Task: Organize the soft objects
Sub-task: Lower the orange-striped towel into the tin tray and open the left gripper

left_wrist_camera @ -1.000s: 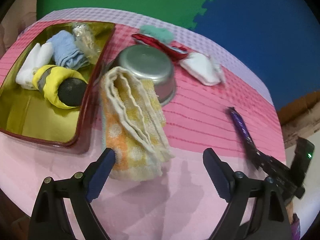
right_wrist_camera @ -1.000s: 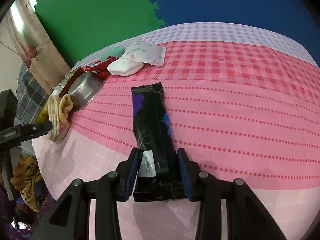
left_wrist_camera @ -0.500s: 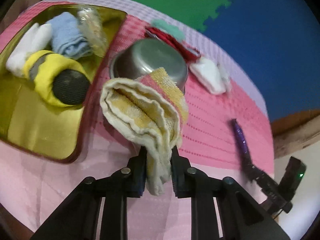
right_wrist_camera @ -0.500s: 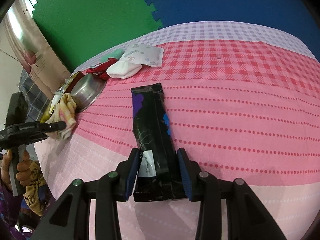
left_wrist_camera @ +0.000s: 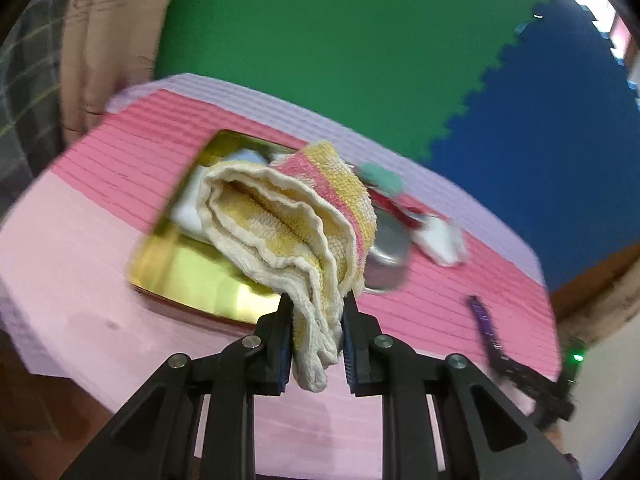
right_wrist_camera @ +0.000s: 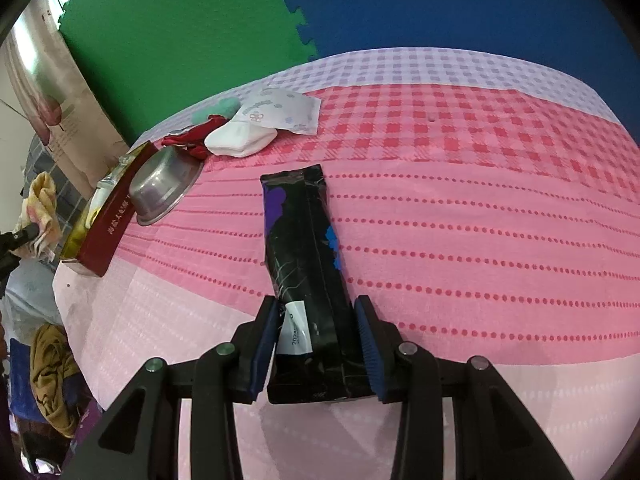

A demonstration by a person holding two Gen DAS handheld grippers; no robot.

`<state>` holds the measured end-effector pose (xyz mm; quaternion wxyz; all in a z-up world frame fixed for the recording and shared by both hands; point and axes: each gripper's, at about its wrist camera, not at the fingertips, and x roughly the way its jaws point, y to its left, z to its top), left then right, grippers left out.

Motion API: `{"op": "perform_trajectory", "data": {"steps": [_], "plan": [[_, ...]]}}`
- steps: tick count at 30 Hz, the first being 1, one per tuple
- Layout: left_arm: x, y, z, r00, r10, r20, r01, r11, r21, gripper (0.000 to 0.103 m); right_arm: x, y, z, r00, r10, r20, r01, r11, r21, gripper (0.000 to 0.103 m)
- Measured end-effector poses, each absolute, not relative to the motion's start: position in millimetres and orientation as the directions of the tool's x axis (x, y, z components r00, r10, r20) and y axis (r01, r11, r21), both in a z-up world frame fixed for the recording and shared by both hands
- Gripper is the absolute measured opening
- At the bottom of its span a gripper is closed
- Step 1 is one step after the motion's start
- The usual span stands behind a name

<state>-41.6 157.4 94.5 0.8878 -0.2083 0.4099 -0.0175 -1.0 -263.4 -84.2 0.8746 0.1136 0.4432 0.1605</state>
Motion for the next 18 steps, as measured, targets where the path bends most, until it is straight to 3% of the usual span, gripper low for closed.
{"op": "perform_trajectory", "data": {"steps": [9, 12, 13, 15, 17, 18], "plan": [[5, 205, 56, 0.566, -0.080, -0.820, -0.192, 0.955, -0.226, 0.020, 2, -262, -84, 0.544, 0.364, -0.756, -0.179, 0.931, 0.319, 0.039], [14, 209, 35, 0.535, -0.062, -0.843, -0.197, 0.961, -0.196, 0.027, 4, -261, -84, 0.540, 0.360, -0.761, -0.183, 0.933, 0.311, 0.039], [17, 209, 29, 0.527, -0.054, -0.848, -0.197, 0.963, -0.184, 0.032, 4, -260, -84, 0.539, 0.358, -0.762, -0.183, 0.933, 0.309, 0.039], [18, 209, 24, 0.526, -0.024, -0.850, -0.196, 0.969, -0.148, 0.052, 6, -261, -84, 0.537, 0.360, -0.763, -0.188, 0.933, 0.307, 0.039], [16, 206, 25, 0.544, 0.043, -0.838, -0.207, 0.975, -0.085, 0.083, 7, -262, -84, 0.537, 0.360, -0.763, -0.188, 0.933, 0.308, 0.039], [15, 205, 29, 0.561, 0.080, -0.824, -0.222, 0.973, -0.057, 0.088, 8, -263, -84, 0.535, 0.362, -0.763, -0.191, 0.932, 0.309, 0.039]]}}
